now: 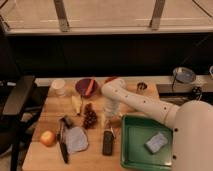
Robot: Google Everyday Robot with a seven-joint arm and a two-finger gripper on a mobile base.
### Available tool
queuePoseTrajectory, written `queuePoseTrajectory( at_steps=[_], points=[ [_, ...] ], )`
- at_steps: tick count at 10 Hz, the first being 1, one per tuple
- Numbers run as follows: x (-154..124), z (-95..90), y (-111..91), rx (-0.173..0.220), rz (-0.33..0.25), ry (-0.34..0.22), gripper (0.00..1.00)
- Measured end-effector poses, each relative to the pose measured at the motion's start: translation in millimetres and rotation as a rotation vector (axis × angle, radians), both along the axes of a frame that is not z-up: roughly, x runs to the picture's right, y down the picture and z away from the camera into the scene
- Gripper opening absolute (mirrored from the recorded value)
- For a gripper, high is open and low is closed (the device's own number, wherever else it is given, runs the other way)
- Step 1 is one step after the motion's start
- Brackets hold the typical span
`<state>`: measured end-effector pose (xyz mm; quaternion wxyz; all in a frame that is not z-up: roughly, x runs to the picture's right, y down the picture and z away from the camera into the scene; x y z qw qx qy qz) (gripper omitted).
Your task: Place fork in red bowl
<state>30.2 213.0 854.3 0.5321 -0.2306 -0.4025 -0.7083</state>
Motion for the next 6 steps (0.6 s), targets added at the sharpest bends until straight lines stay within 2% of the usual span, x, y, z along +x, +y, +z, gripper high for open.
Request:
queuePoseTrajectory(
  at_steps=[2, 4, 5, 6],
  points=[
    [1.0, -2.9, -5.2, 0.001, 0.001, 0.001, 0.15],
    [-2.1, -4.4, -6.0, 0.001, -0.003, -0.006, 0.01],
    [0.1, -4.3, -5.6, -0.002, 0.0, -0.002, 0.0],
    [0.1, -0.8, -2.1, -0.021, 0.015, 0.005, 0.0]
  ],
)
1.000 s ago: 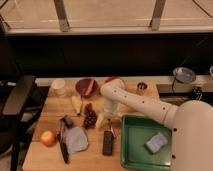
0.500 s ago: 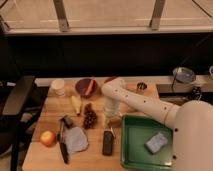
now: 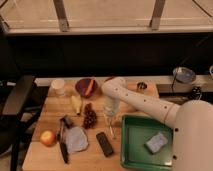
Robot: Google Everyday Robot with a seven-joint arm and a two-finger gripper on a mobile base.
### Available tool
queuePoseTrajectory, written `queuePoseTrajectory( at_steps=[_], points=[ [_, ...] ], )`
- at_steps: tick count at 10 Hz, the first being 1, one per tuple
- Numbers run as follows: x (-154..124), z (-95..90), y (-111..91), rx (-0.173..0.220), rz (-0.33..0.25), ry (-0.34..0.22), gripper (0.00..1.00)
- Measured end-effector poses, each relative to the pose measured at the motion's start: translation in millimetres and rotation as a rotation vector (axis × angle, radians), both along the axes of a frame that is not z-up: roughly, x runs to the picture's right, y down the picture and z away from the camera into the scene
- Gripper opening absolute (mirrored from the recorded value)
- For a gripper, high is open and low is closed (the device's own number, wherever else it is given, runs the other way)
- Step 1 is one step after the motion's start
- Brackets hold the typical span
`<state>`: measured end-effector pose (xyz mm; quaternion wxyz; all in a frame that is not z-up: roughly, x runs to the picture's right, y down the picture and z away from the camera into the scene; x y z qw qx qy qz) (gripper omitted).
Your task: Place fork in red bowl
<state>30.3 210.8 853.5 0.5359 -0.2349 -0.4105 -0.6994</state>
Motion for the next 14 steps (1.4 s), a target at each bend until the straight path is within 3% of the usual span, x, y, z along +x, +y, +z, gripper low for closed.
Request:
queuePoseTrajectory(
  at_steps=[1, 7, 9, 10, 12, 14],
  points=[
    [-1.3, 4.6, 0.2, -0.004, 0.021, 0.002, 0.0],
    [0.0, 1.6, -4.7, 0.002, 0.021, 0.007, 0.0],
    [8.4, -1.5, -36.3, 0.034, 0.113, 0.064, 0.0],
    [10.3, -8.3, -65.1, 0.044, 0.177, 0.096, 0.0],
    [19.8, -22.5, -99.4, 0.049, 0.262, 0.148, 0.0],
    [17.5, -23.2, -100.8, 0.049, 0.263, 0.147, 0.0]
  ],
)
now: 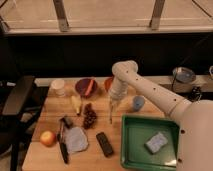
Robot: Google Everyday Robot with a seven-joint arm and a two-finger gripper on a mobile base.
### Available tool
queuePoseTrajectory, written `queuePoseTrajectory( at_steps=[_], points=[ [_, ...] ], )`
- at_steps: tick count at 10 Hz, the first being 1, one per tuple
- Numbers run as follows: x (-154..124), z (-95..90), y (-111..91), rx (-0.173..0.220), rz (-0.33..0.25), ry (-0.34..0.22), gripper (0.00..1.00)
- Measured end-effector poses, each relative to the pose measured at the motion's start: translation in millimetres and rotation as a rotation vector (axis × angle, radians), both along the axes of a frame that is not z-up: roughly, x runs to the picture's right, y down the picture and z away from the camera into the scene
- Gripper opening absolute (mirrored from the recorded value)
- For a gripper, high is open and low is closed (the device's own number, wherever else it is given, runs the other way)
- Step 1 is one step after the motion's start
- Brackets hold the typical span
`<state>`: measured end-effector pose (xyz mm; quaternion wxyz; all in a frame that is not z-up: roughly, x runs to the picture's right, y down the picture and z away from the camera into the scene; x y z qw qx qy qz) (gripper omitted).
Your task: Place fork in red bowl
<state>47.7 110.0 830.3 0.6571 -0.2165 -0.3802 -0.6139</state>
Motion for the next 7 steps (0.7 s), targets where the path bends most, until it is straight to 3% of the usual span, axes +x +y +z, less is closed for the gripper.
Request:
queuePoseTrajectory(
  at_steps=[4, 7],
  points=[
    [4.1, -1.3, -2.1, 0.002, 0.007, 0.006, 0.0],
    [9.2, -8.2, -46.0, 0.051, 0.045, 0.017, 0.0]
  ],
)
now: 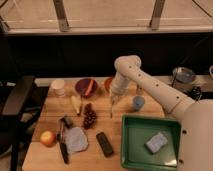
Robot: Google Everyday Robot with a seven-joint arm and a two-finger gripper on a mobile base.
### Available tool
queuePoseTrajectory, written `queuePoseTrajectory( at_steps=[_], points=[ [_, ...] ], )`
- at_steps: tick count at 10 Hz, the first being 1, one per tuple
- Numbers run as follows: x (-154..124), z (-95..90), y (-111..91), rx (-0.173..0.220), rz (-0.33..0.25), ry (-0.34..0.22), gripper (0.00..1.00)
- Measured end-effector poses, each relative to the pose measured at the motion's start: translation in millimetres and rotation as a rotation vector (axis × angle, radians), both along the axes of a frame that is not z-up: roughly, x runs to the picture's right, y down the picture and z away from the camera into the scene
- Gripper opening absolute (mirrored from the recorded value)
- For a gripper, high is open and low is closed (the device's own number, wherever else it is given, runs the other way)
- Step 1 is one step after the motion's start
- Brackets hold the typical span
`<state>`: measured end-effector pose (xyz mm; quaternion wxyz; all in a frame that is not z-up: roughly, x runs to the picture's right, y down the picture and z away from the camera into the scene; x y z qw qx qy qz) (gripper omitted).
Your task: Place fork in red bowl
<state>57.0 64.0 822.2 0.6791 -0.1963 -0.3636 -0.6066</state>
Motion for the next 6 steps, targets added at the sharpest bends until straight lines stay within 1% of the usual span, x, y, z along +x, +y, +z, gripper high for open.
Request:
queuePoseTrajectory(
  at_steps=[1, 2, 3, 6],
  points=[
    [1.2, 1.2, -24.1, 0.017, 0.008, 0.003, 0.0],
    [1.4, 2.9, -41.9, 0.029, 0.016, 0.003, 0.0],
    [2.0, 2.8, -55.8, 0.044, 0.027, 0.0, 0.0],
    [7.8, 9.2, -85.2, 0.082, 0.06, -0.01, 0.0]
  ],
)
